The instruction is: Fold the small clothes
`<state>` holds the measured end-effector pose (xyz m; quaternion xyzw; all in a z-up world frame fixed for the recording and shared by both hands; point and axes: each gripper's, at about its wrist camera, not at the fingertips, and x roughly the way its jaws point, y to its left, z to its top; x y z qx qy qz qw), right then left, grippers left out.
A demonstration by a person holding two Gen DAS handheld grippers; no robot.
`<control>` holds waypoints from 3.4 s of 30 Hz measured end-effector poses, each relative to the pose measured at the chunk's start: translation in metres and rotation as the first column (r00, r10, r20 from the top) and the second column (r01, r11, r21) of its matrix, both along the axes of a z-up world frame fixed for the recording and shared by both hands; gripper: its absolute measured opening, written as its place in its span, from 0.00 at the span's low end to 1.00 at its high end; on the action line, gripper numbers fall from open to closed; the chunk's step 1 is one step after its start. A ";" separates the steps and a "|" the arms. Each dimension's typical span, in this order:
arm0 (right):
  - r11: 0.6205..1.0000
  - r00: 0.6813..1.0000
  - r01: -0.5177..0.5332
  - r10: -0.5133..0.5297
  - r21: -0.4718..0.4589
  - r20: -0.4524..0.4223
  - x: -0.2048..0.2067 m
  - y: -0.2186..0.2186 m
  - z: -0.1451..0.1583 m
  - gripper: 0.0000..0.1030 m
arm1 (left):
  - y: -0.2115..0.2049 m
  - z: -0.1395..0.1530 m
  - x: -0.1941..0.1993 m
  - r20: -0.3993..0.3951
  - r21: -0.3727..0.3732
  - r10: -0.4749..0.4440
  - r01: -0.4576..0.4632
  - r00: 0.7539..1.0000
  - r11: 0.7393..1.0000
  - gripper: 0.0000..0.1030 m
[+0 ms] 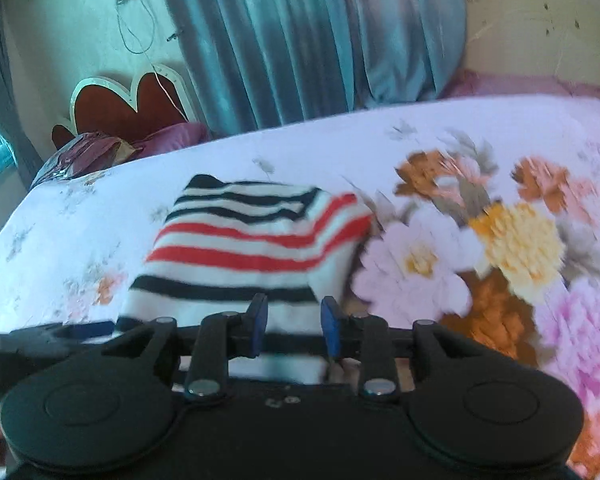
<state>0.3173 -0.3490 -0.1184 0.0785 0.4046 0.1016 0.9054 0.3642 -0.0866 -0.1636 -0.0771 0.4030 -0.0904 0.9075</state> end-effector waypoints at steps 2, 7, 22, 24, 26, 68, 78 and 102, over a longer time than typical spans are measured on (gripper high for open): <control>0.999 1.000 -0.008 0.007 -0.051 -0.013 0.006 0.014 -0.016 0.25 | 0.000 0.000 -0.001 0.001 0.002 0.002 -0.002 1.000 1.000 0.95; 0.985 0.998 -0.054 0.049 -0.166 -0.033 -0.001 0.016 -0.053 0.24 | 0.007 -0.006 0.000 -0.042 -0.050 0.015 -0.017 0.999 0.999 0.95; 0.996 0.994 0.077 -0.073 -0.049 0.080 0.068 0.017 -0.010 0.41 | -0.010 0.034 0.071 0.029 0.063 0.062 -0.064 0.998 0.996 0.95; 0.994 0.994 0.082 -0.077 -0.068 0.071 0.083 0.020 -0.019 0.41 | -0.014 0.027 0.081 0.006 0.067 0.055 -0.055 0.998 0.996 0.95; 0.992 0.996 0.083 -0.079 -0.098 0.046 0.093 0.023 -0.033 0.39 | -0.016 0.018 0.086 -0.002 0.075 0.053 -0.053 0.999 0.996 0.97; 0.993 0.998 0.065 -0.064 -0.100 0.012 0.130 0.013 -0.052 0.38 | -0.019 0.015 0.116 -0.036 0.090 0.109 -0.105 0.993 0.990 1.00; 0.988 0.995 -0.094 0.099 -0.121 0.035 0.050 0.021 -0.034 0.30 | -0.007 0.018 0.069 -0.050 0.033 0.104 -0.102 0.993 0.994 1.00; 0.998 0.998 -0.045 0.043 -0.049 -0.043 0.023 -0.008 -0.040 0.63 | -0.002 0.017 0.041 -0.106 -0.021 0.102 -0.104 0.989 0.994 1.00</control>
